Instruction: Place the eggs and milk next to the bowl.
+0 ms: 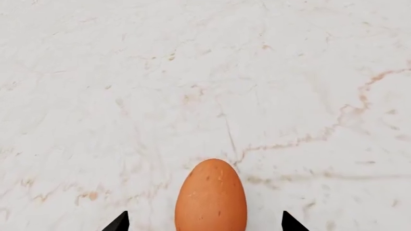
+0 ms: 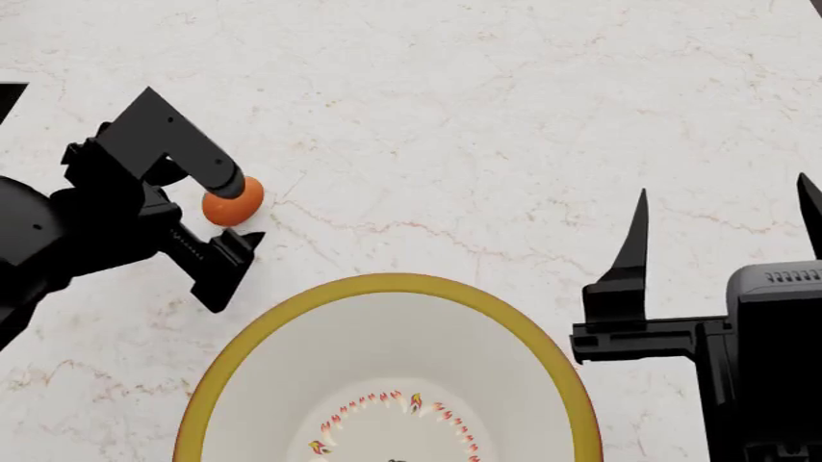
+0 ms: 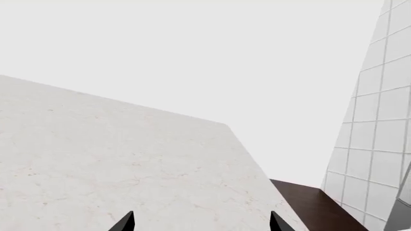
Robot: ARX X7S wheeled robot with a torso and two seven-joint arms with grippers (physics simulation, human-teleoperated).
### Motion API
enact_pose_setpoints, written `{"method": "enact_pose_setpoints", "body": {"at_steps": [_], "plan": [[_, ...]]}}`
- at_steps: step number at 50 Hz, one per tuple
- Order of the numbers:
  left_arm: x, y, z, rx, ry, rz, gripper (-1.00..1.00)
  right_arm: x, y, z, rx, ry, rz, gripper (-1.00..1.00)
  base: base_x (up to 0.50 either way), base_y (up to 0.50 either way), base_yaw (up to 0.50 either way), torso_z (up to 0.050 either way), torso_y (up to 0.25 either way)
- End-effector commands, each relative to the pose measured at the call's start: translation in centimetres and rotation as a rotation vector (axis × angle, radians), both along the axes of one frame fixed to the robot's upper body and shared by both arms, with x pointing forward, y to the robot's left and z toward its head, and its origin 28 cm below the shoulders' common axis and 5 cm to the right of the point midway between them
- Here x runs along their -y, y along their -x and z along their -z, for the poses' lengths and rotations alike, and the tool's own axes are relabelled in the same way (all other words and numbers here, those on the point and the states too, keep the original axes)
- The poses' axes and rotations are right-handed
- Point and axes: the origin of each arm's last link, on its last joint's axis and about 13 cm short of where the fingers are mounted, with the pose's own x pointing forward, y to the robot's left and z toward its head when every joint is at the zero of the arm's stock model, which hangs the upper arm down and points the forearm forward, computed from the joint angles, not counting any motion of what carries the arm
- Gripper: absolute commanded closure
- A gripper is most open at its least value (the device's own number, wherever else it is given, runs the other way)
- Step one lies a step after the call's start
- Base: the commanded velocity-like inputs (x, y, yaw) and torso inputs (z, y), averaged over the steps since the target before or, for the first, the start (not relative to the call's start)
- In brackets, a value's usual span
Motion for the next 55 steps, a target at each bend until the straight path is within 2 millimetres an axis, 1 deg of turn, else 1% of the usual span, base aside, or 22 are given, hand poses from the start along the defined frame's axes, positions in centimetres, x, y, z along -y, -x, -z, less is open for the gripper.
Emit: {"method": "enact_pose_setpoints", "body": {"at_steps": [1,11,16,19,26,27,44,47,51,53,55], "plan": [[0.9,-1.4,0.2,0.017,0.008,0.021,-1.0,0.2,0.0,-0.2,0.009,-0.004,0.006,-1.0,0.0,0.0,0.0,0.0,0.0],[1.2,-2.2,0.7,0.009,-0.007,0.03,-1.0,0.3,0.0,-0.3,0.009,0.0,0.009,-1.0,0.0,0.0,0.0,0.0,-0.001],[1.2,-2.4,1.3,-0.002,-0.01,0.028,-1.0,0.3,0.1,-0.3,0.008,0.002,0.013,-1.0,0.0,0.0,0.0,0.0,-0.002],[1.3,-2.2,1.7,-0.018,-0.013,0.035,-1.0,0.3,0.1,-0.3,0.008,0.002,0.014,-1.0,0.0,0.0,0.0,0.0,-0.004],[1.4,-1.9,1.8,-0.041,-0.022,0.04,-1.0,0.3,0.2,-0.2,0.008,0.0,0.014,-1.0,0.0,0.0,0.0,0.0,-0.004],[1.4,-1.9,1.9,-0.041,-0.024,0.04,1.0,0.3,0.2,-0.2,0.007,0.0,0.015,-1.0,0.01,0.0,0.0,0.0,0.0],[1.3,-1.6,1.6,-0.027,-0.02,0.058,1.0,0.4,0.2,-0.3,0.007,-0.001,0.016,-1.0,0.0,0.0,0.0,0.0,-0.002],[0.9,-1.2,0.6,-0.013,-0.002,0.068,1.0,0.4,0.3,-0.5,0.01,0.0,0.016,-1.0,0.0,0.0,0.0,0.0,-0.004],[-0.5,-0.2,-1.2,0.023,0.03,0.075,1.0,0.3,0.2,-0.4,0.012,-0.002,0.013,-1.0,0.0,0.0,0.0,0.0,0.0],[-1.6,0.6,-2.1,0.032,0.051,0.077,1.0,0.3,0.1,-0.4,0.013,-0.003,0.009,-1.0,0.0,0.0,0.0,0.0,0.0],[-2.2,1.3,-2.5,0.039,0.066,0.092,1.0,0.3,0.1,-0.5,0.014,-0.003,0.007,-1.0,0.0,0.0,0.0,0.0,0.0]]}}
